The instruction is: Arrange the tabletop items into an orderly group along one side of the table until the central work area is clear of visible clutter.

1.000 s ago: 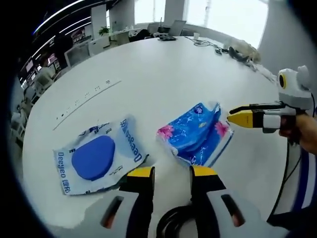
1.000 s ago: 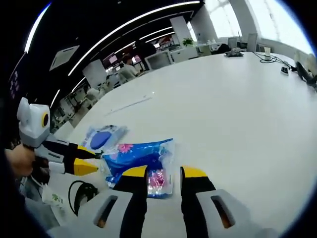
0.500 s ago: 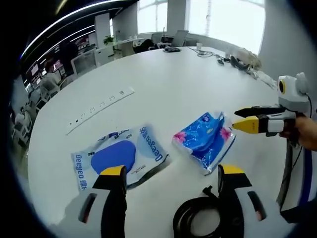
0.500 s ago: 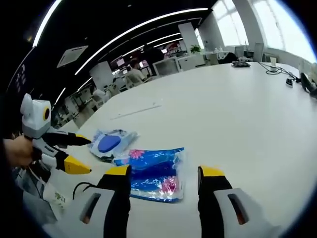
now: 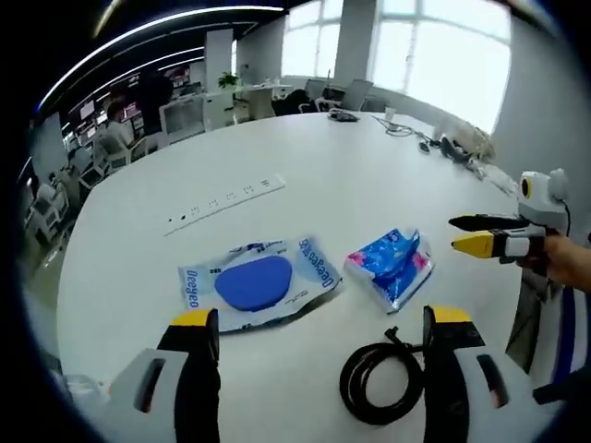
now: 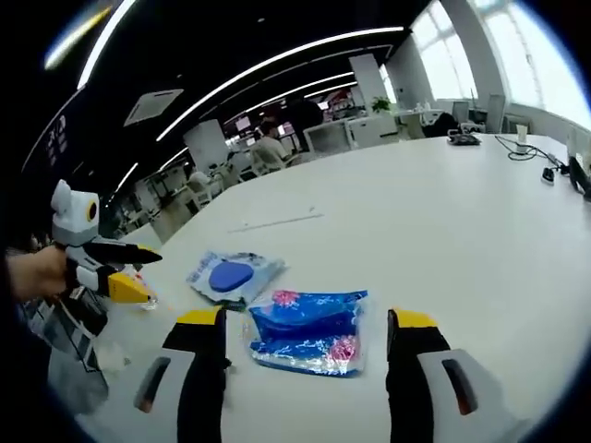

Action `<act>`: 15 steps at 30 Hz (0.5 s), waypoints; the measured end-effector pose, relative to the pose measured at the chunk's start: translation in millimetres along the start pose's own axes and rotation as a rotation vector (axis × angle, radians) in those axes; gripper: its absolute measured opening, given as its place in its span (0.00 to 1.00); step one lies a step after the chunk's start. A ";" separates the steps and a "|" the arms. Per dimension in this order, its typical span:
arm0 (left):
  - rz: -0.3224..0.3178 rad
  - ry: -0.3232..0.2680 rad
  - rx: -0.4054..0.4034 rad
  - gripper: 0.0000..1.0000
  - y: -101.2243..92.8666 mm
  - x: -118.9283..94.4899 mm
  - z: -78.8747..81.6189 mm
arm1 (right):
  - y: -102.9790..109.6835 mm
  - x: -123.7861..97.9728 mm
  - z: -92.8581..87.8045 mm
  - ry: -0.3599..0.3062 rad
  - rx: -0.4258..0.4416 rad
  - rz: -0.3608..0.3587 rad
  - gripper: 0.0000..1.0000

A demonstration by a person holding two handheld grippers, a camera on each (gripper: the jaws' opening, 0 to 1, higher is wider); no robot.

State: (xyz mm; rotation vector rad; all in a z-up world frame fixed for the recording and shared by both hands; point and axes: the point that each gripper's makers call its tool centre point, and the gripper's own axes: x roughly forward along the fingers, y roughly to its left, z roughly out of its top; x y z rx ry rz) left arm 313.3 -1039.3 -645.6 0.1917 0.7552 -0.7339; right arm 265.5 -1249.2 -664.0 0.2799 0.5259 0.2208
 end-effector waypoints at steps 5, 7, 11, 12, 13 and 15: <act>0.017 -0.008 -0.007 0.89 15.3 -22.1 -12.4 | 6.8 -7.9 4.0 -0.008 -0.017 0.004 0.70; 0.024 -0.011 -0.017 0.89 19.8 -29.3 -16.4 | 9.9 -11.2 5.4 -0.012 -0.019 0.005 0.70; 0.029 -0.022 -0.023 0.89 28.6 -43.6 -24.1 | 17.2 -17.5 6.5 -0.017 -0.029 0.009 0.69; 0.032 -0.025 -0.025 0.88 30.9 -47.3 -25.9 | 19.2 -19.1 6.2 -0.016 -0.032 0.011 0.69; 0.034 -0.025 -0.027 0.88 32.9 -49.8 -27.3 | 20.4 -20.3 6.1 -0.016 -0.033 0.012 0.69; 0.042 -0.030 -0.031 0.88 38.0 -55.6 -30.2 | 23.3 -23.6 6.2 -0.017 -0.034 0.013 0.69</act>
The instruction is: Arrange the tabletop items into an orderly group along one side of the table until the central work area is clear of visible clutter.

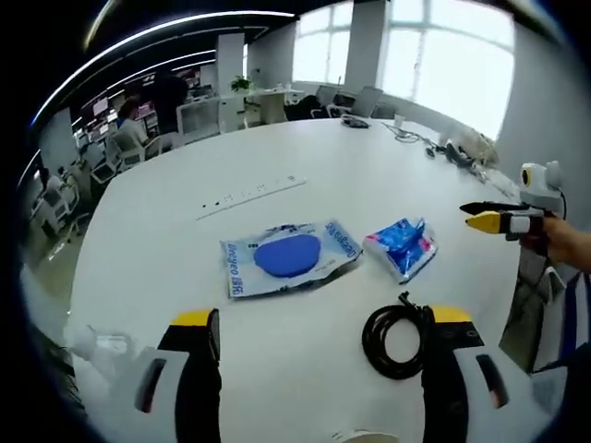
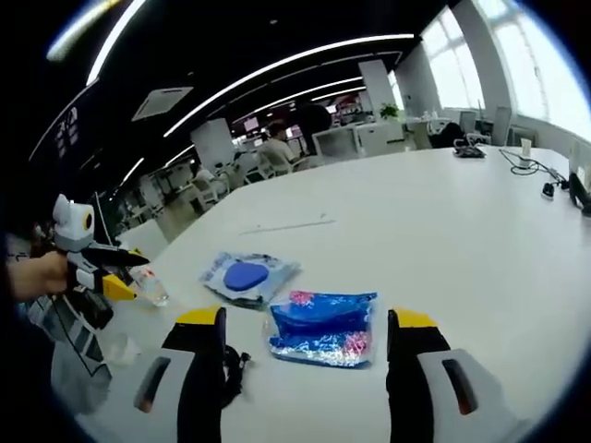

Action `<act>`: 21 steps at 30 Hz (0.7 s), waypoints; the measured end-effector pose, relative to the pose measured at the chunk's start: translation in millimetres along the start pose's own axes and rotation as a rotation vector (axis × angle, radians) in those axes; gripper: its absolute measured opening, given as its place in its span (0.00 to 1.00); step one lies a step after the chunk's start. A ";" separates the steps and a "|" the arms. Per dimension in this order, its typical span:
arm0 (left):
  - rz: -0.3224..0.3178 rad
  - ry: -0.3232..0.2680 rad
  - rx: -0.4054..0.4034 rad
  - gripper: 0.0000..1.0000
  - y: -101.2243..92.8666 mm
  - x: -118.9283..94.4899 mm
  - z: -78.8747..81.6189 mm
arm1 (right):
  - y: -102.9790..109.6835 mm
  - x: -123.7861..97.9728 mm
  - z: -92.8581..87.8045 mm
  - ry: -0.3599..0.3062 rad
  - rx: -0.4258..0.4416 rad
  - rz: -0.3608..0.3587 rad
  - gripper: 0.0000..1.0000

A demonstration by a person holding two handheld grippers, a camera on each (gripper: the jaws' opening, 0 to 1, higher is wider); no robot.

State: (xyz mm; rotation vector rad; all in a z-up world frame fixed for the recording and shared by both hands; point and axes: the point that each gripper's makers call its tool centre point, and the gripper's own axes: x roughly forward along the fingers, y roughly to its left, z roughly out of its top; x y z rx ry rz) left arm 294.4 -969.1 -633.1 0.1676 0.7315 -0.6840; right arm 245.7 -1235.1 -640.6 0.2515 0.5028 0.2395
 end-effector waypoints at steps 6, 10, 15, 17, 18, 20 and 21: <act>0.013 -0.009 -0.025 0.87 15.0 -11.6 -8.1 | 5.0 -5.3 -1.3 0.003 -0.011 -0.001 0.69; 0.007 -0.002 -0.039 0.87 21.6 -15.5 -15.8 | 8.2 -5.9 -3.0 0.009 -0.015 -0.004 0.69; -0.001 0.014 -0.041 0.87 26.7 -14.9 -23.3 | 14.0 -3.3 -5.8 0.018 -0.021 -0.007 0.69; -0.005 0.014 -0.042 0.86 27.3 -14.9 -23.5 | 11.7 -2.6 -5.1 0.016 -0.015 -0.009 0.69; -0.010 0.013 -0.045 0.86 27.3 -14.3 -23.6 | 13.0 -1.9 -5.0 0.016 -0.014 -0.011 0.69; -0.013 0.015 -0.045 0.86 29.0 -12.5 -23.8 | 15.7 -0.8 -4.9 0.016 -0.018 -0.010 0.70; -0.014 0.017 -0.044 0.85 29.2 -12.1 -24.4 | 17.9 0.6 -5.8 0.021 -0.025 -0.004 0.71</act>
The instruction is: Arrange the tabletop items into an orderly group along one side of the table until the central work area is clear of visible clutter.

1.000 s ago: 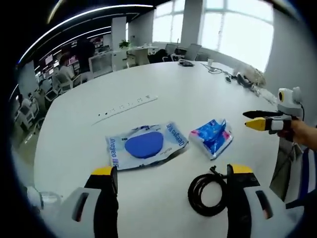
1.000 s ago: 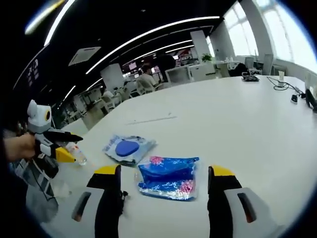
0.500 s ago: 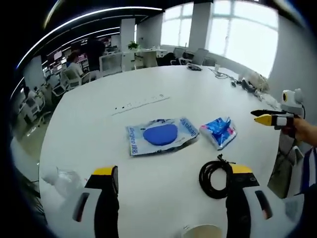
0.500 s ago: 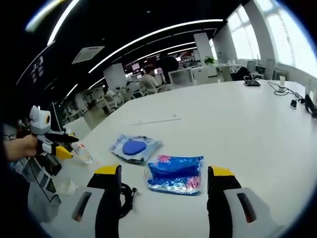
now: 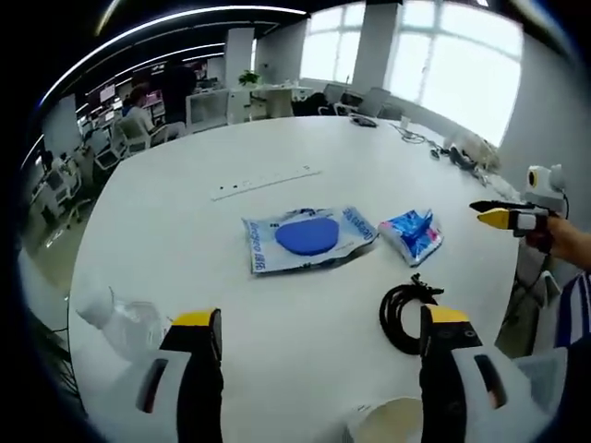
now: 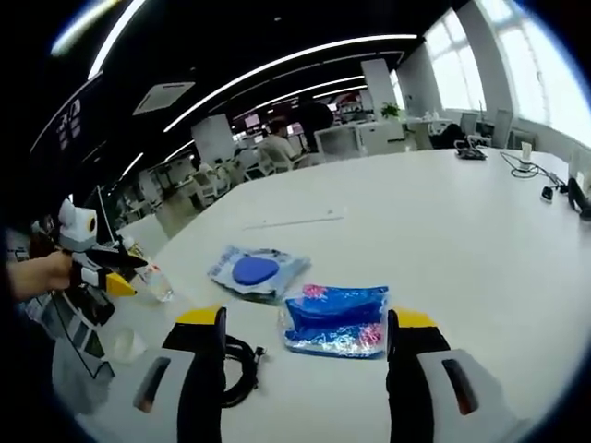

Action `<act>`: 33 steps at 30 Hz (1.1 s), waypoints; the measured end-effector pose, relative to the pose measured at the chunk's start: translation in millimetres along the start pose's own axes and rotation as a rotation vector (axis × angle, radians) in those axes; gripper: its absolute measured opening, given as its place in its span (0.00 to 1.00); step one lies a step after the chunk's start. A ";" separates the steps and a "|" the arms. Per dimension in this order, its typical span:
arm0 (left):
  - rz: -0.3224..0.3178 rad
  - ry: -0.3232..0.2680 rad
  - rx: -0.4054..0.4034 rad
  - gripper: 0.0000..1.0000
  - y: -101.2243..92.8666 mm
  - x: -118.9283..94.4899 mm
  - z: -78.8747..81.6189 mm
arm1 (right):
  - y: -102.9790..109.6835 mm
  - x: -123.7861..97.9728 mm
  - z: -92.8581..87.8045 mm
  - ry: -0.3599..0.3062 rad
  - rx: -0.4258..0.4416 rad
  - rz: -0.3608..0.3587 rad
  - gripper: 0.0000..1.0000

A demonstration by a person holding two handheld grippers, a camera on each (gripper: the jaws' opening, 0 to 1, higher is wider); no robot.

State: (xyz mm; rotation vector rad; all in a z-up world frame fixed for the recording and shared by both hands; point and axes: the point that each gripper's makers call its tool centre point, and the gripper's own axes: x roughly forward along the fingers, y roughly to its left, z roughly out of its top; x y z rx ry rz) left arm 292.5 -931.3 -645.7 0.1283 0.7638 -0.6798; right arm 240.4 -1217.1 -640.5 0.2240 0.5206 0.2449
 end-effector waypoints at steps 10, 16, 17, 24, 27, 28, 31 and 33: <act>-0.010 0.023 -0.012 0.84 1.9 7.9 -8.9 | 0.0 0.0 -5.0 0.030 -0.011 -0.020 1.00; -0.003 0.047 -0.007 0.85 8.1 18.4 -10.3 | -1.8 6.3 -7.3 0.049 -0.005 -0.001 1.00; -0.002 0.046 -0.008 0.85 9.4 19.7 -8.9 | 0.1 7.9 -4.8 0.046 -0.009 0.007 0.99; 0.064 0.084 0.059 0.81 23.2 39.0 -0.9 | 18.2 28.9 6.8 0.035 -0.037 0.054 0.87; 0.073 0.076 0.008 0.77 25.4 48.6 6.1 | 28.6 43.0 7.5 0.059 -0.049 0.076 0.85; 0.076 0.069 -0.005 0.76 25.3 51.0 9.3 | 34.6 47.7 10.9 0.052 -0.058 0.094 0.84; 0.077 0.068 -0.013 0.74 25.6 59.0 13.7 | 45.9 59.3 17.5 0.046 -0.069 0.117 0.82; 0.092 0.127 0.003 0.73 30.4 63.8 6.0 | 51.0 69.3 17.8 0.047 -0.089 0.134 0.78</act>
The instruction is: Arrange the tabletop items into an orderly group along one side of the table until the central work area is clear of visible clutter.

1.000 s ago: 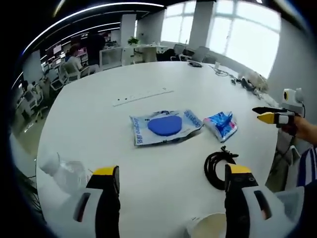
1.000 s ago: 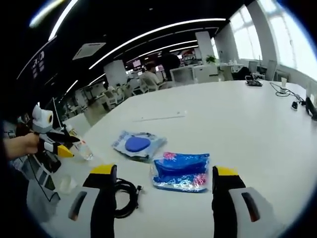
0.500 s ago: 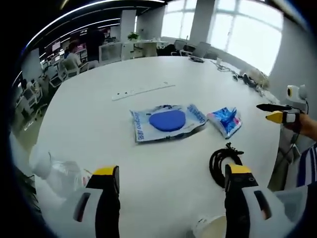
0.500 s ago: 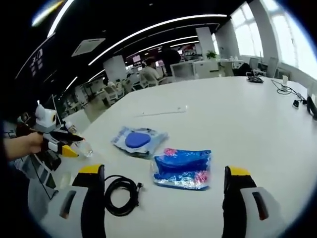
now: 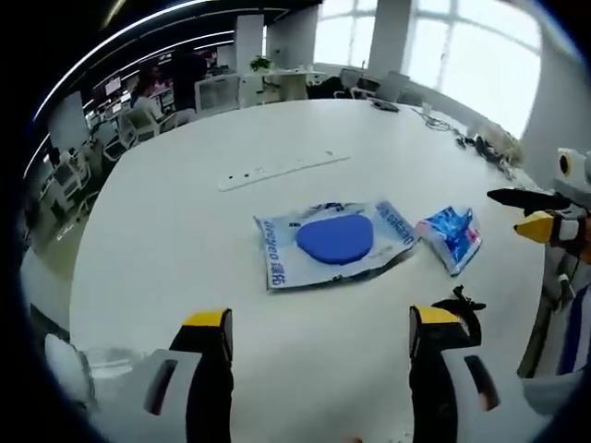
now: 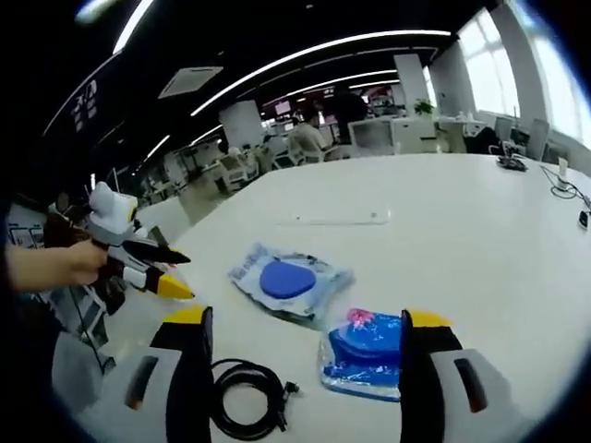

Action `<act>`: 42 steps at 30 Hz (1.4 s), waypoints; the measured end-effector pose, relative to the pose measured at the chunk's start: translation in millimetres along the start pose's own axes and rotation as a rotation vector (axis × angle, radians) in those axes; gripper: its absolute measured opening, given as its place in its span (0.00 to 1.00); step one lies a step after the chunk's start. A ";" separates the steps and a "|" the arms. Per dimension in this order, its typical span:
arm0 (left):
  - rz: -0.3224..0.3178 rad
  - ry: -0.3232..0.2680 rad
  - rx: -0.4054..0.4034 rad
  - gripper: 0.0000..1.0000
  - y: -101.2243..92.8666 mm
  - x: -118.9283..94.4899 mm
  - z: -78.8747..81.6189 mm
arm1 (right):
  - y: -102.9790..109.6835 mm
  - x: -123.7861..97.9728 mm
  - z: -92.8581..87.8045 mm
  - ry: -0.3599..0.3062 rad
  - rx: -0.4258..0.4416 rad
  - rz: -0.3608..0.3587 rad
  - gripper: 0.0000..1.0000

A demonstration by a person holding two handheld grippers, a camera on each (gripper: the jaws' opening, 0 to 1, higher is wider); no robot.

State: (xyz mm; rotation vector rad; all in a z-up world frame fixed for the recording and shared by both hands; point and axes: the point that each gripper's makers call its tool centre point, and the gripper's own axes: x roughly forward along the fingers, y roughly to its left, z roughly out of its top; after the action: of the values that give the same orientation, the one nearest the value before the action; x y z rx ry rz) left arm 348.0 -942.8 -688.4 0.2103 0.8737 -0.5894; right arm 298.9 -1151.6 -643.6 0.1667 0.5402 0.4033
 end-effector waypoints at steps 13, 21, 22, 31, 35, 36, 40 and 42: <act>0.074 0.055 -0.056 0.59 21.8 30.2 -3.5 | 11.6 57.3 -2.1 0.081 -0.015 0.059 0.58; 0.088 0.032 -0.099 0.54 31.1 49.3 11.4 | -2.2 84.3 -9.8 0.164 -0.049 -0.004 0.50; 0.076 0.030 -0.113 0.54 30.6 53.1 13.1 | -2.5 87.9 -8.9 0.159 -0.045 -0.004 0.50; 0.048 0.026 -0.165 0.41 32.7 70.4 18.3 | -13.7 110.4 -18.9 0.201 -0.009 -0.018 0.49; 0.046 0.042 -0.183 0.40 34.4 78.4 15.3 | -20.0 117.7 -31.0 0.259 -0.022 -0.027 0.41; 0.046 0.041 -0.196 0.41 34.2 79.6 15.1 | -23.6 118.4 -35.5 0.287 -0.057 -0.037 0.39; 0.021 0.037 -0.216 0.29 28.7 85.1 14.7 | -19.8 124.4 -36.6 0.290 -0.036 -0.020 0.24; 0.042 0.039 -0.211 0.25 32.5 85.6 13.2 | -27.0 124.8 -42.1 0.326 -0.078 -0.055 0.21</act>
State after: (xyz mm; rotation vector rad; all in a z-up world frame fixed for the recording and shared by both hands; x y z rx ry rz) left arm 417.5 -955.6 -748.1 0.0487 0.9605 -0.4513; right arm 382.9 -1122.3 -744.3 0.0095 0.8467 0.3999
